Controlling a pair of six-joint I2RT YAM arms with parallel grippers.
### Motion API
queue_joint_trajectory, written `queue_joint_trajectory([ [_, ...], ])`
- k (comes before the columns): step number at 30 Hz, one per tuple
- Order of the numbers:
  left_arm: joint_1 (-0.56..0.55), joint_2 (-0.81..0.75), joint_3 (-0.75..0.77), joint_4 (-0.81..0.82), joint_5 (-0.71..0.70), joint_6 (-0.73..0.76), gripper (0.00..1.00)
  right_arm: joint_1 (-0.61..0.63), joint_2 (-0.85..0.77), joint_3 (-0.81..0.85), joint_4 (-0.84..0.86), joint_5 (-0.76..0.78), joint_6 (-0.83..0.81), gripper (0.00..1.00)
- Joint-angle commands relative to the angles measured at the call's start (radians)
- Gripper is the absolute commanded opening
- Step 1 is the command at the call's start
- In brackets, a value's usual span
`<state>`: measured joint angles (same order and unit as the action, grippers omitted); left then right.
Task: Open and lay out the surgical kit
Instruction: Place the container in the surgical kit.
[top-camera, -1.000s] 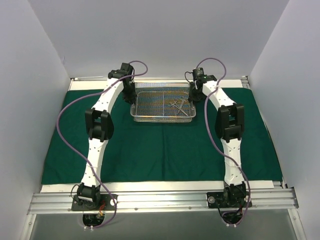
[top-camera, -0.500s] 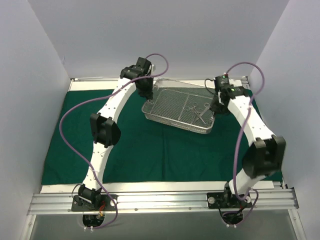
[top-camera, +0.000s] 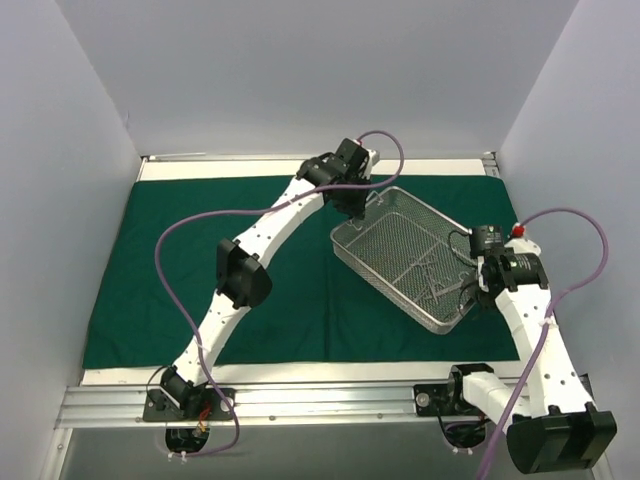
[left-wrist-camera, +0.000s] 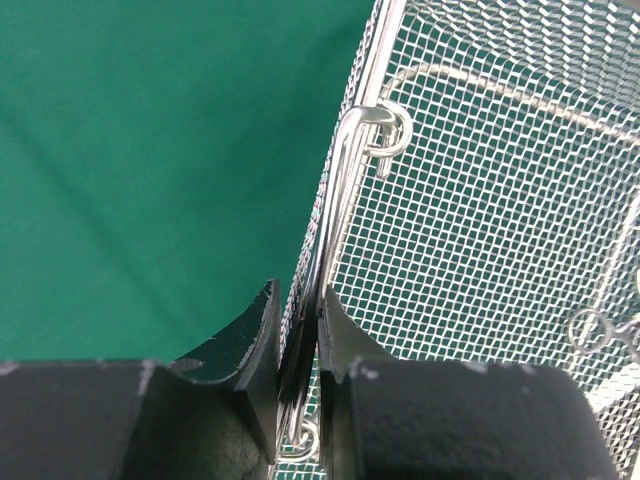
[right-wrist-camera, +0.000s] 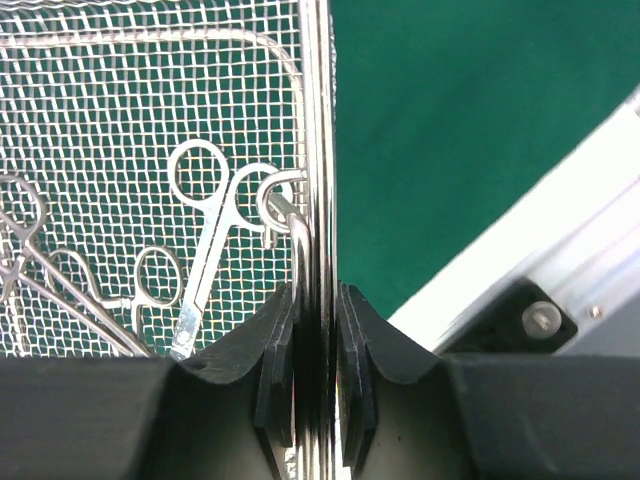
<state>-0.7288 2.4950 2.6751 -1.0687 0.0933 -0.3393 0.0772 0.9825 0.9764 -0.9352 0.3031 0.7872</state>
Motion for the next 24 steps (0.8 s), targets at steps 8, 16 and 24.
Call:
queue_joint_trajectory([
  [8, -0.162, 0.097, 0.112, 0.398, 0.172, -0.305, 0.02, -0.152, -0.065, -0.134, 0.062, -0.225, 0.138, 0.0],
  [16, -0.175, 0.174, 0.137, 0.455, 0.195, -0.336, 0.02, -0.226, -0.035, -0.231, 0.096, -0.271, 0.063, 0.0],
  [24, -0.178, 0.191, 0.114, 0.457, 0.215, -0.323, 0.02, -0.292, 0.093, -0.249, 0.145, -0.288, 0.041, 0.05],
])
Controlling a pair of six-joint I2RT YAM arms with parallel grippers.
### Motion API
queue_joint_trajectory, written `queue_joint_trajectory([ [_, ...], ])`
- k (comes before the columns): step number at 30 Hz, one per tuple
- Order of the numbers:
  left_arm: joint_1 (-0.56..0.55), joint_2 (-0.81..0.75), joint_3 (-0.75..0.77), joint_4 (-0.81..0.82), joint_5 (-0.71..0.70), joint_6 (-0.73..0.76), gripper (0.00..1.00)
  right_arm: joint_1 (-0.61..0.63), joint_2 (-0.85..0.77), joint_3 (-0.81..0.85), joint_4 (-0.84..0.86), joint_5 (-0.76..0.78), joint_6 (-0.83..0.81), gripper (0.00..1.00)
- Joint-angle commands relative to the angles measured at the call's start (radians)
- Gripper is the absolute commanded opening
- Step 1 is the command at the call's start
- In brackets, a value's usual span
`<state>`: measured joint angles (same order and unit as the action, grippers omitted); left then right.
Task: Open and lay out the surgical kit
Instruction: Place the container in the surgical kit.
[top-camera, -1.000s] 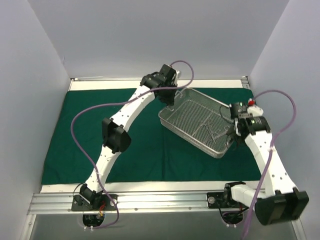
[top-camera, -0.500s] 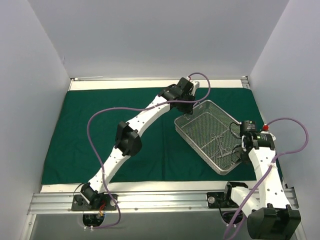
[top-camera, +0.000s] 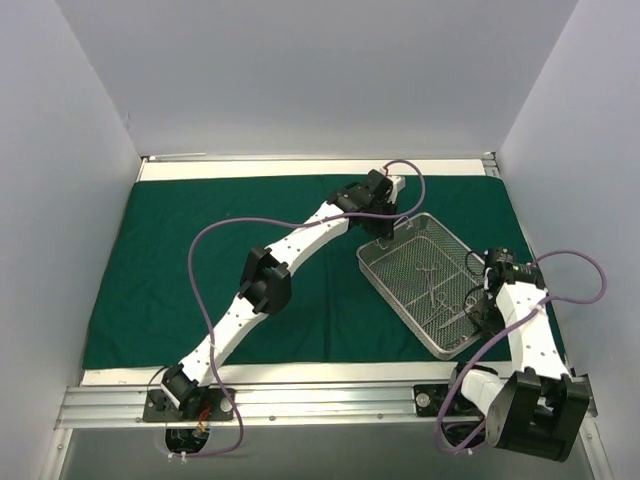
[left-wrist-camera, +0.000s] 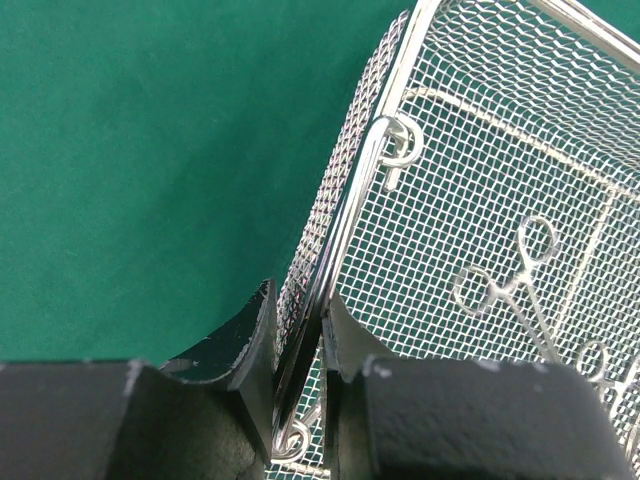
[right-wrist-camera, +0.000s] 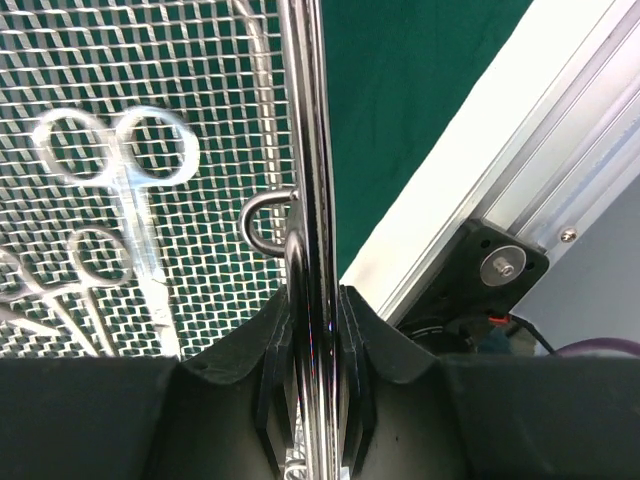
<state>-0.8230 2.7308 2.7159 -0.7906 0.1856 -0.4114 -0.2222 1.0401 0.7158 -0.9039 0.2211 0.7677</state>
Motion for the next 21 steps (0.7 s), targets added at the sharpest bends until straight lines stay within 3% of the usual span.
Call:
queue_joint_trajectory([
  [1, -0.084, -0.042, 0.07, 0.172, 0.126, -0.245, 0.02, 0.001, 0.058, 0.01, 0.112, -0.204, 0.061, 0.16],
  [3, -0.08, -0.037, 0.067, 0.16, 0.132, -0.237, 0.02, -0.003, 0.08, 0.008, 0.108, -0.204, 0.052, 0.29],
  [8, -0.074, -0.052, 0.027, 0.156, 0.152, -0.236, 0.06, -0.026, 0.117, 0.011, 0.086, -0.21, 0.036, 0.45],
  [9, -0.073, -0.06, 0.018, 0.165, 0.161, -0.236, 0.11, -0.026, 0.112, 0.011, 0.079, -0.21, 0.033, 0.51],
  [10, -0.073, -0.066, 0.009, 0.156, 0.161, -0.234, 0.24, -0.026, 0.107, 0.008, 0.068, -0.21, 0.03, 0.54],
  [14, -0.065, -0.123, -0.068, 0.14, 0.157, -0.222, 0.58, -0.032, 0.072, 0.028, 0.03, -0.236, 0.013, 0.7],
  [15, -0.059, -0.158, -0.09, 0.145, 0.152, -0.216, 0.62, -0.032, 0.057, 0.037, 0.019, -0.229, 0.012, 0.79],
  [17, -0.047, -0.19, -0.116, 0.139, 0.149, -0.21, 0.71, -0.031, 0.049, 0.057, 0.002, -0.238, -0.001, 0.82],
  [21, 0.013, -0.192, -0.05, 0.082, 0.195, -0.217, 0.75, -0.032, 0.054, 0.12, -0.038, -0.224, -0.018, 0.98],
])
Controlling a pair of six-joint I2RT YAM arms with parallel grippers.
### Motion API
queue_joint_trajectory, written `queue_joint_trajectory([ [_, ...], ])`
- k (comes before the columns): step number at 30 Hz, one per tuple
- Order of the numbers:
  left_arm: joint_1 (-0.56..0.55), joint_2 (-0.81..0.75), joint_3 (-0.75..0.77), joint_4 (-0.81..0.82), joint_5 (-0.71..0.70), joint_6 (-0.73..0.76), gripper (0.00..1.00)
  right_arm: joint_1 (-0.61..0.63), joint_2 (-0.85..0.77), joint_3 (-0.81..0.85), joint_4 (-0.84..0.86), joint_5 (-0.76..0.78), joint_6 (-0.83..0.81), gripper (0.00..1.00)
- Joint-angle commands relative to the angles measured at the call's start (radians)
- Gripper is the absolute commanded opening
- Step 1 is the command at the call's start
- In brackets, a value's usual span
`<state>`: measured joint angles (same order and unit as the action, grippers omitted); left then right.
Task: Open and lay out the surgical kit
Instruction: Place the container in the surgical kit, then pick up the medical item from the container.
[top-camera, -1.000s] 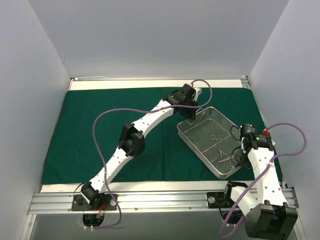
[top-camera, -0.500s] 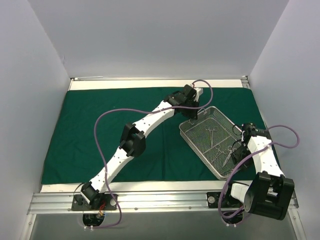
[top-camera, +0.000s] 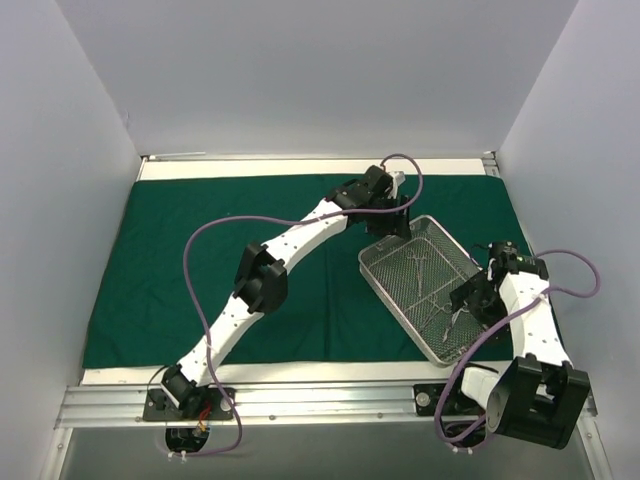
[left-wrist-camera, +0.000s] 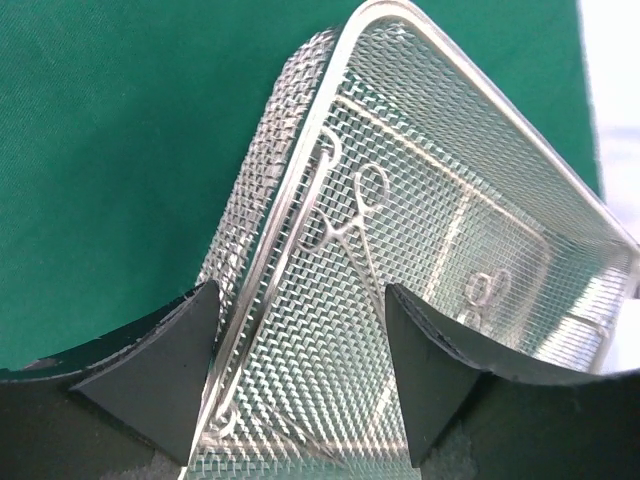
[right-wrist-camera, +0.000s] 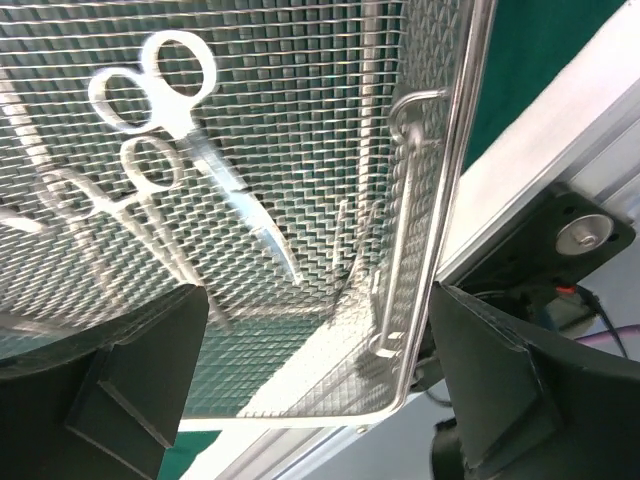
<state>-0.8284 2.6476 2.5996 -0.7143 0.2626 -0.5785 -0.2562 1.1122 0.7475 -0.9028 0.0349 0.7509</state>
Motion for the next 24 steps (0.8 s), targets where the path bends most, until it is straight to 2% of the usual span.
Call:
queue_joint_trajectory([
  [1, 0.028, -0.109, 0.083, 0.0, 0.128, -0.052, 0.75, 0.002, -0.022, 0.108, -0.053, -0.038, -0.008, 0.99],
  [5, 0.061, -0.155, 0.14, -0.054, 0.135, -0.031, 0.76, 0.002, -0.022, 0.248, -0.113, 0.037, -0.068, 1.0],
  [9, 0.109, -0.23, 0.077, -0.079, 0.153, -0.029, 0.77, 0.003, -0.003, 0.379, -0.162, 0.08, -0.177, 1.0],
  [13, 0.173, -0.302, 0.029, -0.157, 0.138, 0.022, 0.75, 0.012, 0.035, 0.46, -0.059, -0.01, -0.32, 0.98],
  [15, 0.225, -0.377, -0.039, -0.162, 0.132, 0.051, 0.74, 0.023, 0.069, 0.484, -0.004, -0.061, -0.36, 0.87],
  [17, 0.256, -0.428, -0.087, -0.191, 0.109, 0.097, 0.73, 0.06, 0.092, 0.516, 0.057, -0.066, -0.372, 0.69],
  [19, 0.285, -0.448, -0.093, -0.276, 0.037, 0.184, 0.72, 0.103, 0.126, 0.524, 0.122, -0.073, -0.363, 0.65],
  [21, 0.31, -0.491, -0.149, -0.339, -0.003, 0.236, 0.69, 0.204, 0.199, 0.546, 0.145, -0.059, -0.348, 0.53],
  [22, 0.319, -0.518, -0.198, -0.336, -0.002, 0.243, 0.68, 0.237, 0.225, 0.555, 0.151, -0.055, -0.341, 0.47],
  [23, 0.328, -0.582, -0.323, -0.298, 0.012, 0.247, 0.67, 0.302, 0.285, 0.572, 0.157, -0.044, -0.323, 0.43],
  [24, 0.34, -0.615, -0.393, -0.269, 0.027, 0.237, 0.67, 0.325, 0.314, 0.578, 0.18, -0.043, -0.312, 0.43],
])
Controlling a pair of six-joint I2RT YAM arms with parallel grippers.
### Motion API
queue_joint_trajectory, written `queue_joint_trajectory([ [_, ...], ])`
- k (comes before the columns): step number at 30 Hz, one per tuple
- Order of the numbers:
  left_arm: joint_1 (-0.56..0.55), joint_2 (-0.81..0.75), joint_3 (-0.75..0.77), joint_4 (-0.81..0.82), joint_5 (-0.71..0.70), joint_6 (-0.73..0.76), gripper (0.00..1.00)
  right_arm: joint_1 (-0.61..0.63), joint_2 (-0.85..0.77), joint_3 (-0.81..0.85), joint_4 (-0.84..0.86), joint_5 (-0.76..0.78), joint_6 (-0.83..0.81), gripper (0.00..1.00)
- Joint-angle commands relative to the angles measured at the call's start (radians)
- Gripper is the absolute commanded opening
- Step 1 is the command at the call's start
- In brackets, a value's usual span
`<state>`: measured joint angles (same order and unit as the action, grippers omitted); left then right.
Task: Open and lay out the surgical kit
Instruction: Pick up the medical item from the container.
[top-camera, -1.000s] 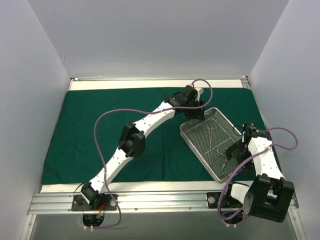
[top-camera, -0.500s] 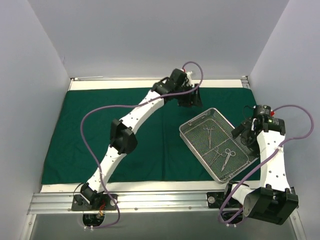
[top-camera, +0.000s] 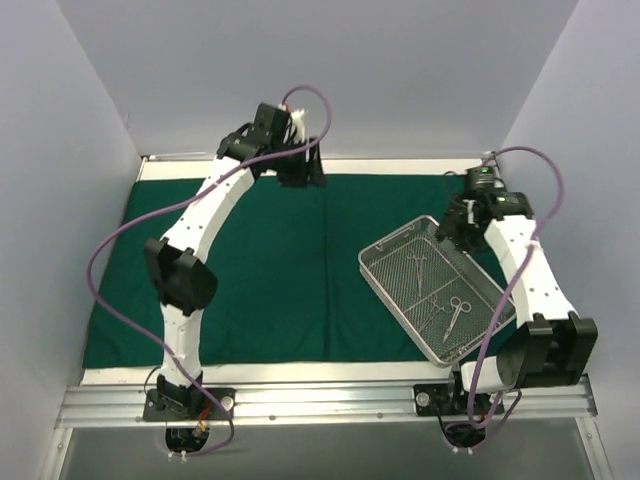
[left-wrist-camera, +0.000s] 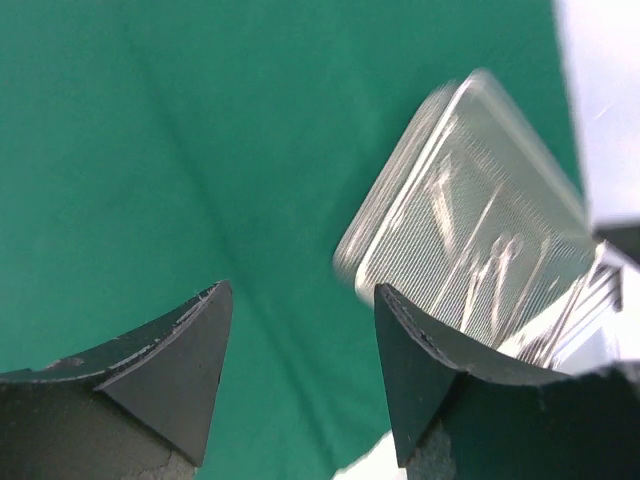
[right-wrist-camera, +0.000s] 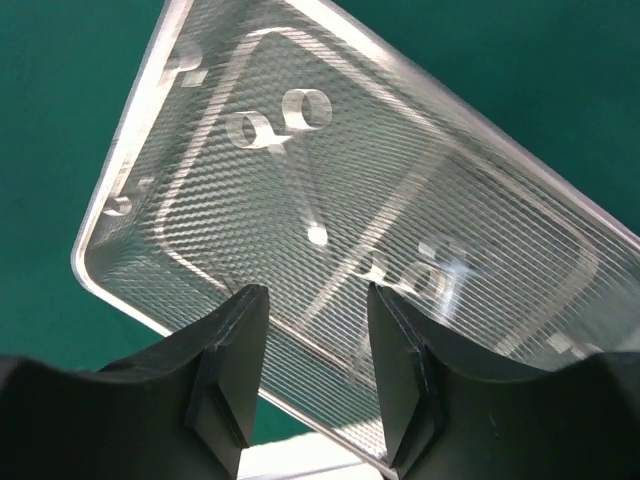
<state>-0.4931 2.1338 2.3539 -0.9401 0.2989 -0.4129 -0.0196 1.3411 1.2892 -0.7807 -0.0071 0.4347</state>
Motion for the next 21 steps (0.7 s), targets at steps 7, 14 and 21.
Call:
queue_joint_trajectory([
  [7, 0.108, -0.314, -0.493, 0.063, 0.135, 0.02, 0.66, 0.195, 0.286, 0.084, 0.1, 0.091, 0.029, 0.61],
  [14, 0.145, -0.353, -0.548, -0.012, 0.111, 0.057, 0.65, 0.196, 0.368, 0.004, 0.185, 0.105, -0.017, 0.45],
  [21, 0.156, -0.396, -0.63, 0.008, 0.123, 0.046, 0.64, 0.199, 0.409, -0.079, 0.256, 0.102, -0.03, 0.38],
])
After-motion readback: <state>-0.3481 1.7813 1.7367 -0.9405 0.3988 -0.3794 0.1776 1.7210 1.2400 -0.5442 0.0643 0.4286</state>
